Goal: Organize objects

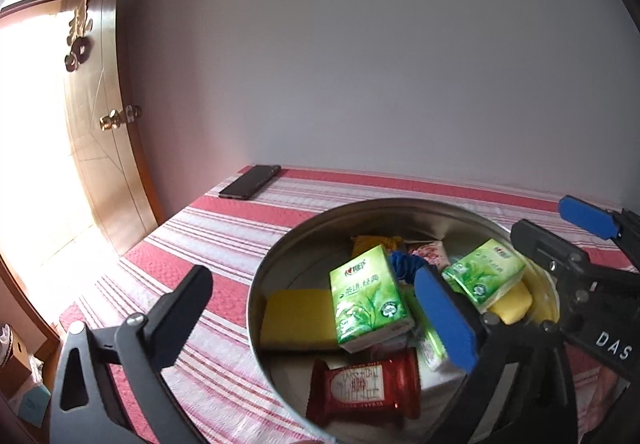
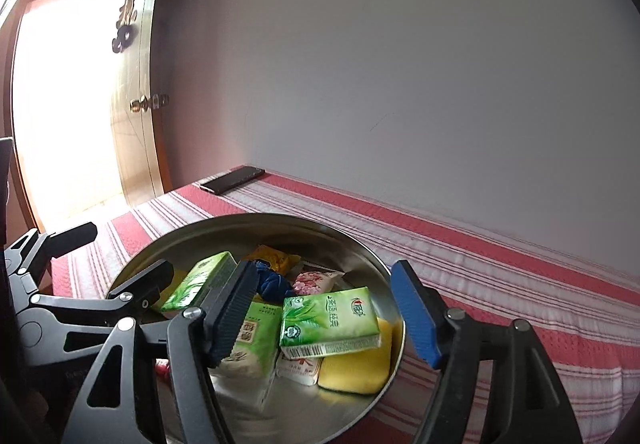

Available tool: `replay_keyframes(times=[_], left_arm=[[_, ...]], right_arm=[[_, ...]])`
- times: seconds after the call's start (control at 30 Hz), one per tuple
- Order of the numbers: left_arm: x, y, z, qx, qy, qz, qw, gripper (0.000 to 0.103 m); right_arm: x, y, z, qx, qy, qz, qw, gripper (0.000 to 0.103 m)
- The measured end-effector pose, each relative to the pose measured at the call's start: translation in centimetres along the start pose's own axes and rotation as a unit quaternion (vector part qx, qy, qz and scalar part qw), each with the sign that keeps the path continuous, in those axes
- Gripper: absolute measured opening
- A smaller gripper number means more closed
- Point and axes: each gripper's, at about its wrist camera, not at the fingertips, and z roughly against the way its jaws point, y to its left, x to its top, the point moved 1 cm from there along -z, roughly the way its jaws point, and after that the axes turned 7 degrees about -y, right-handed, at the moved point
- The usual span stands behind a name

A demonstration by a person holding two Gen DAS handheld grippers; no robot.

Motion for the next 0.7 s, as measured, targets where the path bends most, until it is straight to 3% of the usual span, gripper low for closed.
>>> replay_keyframes(times=[0.37,0.7], left_arm=[[1.5,1.7,3.5,-0.015,-0.022,0.024,0.9993,0.103],[1.1,2.6,3.2,-0.001,-0.02,0.024,0.9995,0.103]], right_arm=[[1.3,1.6,3.4,0.005,-0.026,0.014,1.0,0.072],[1.4,3.4,3.7,0.018,-0.027,0.037,0.999,0.072]])
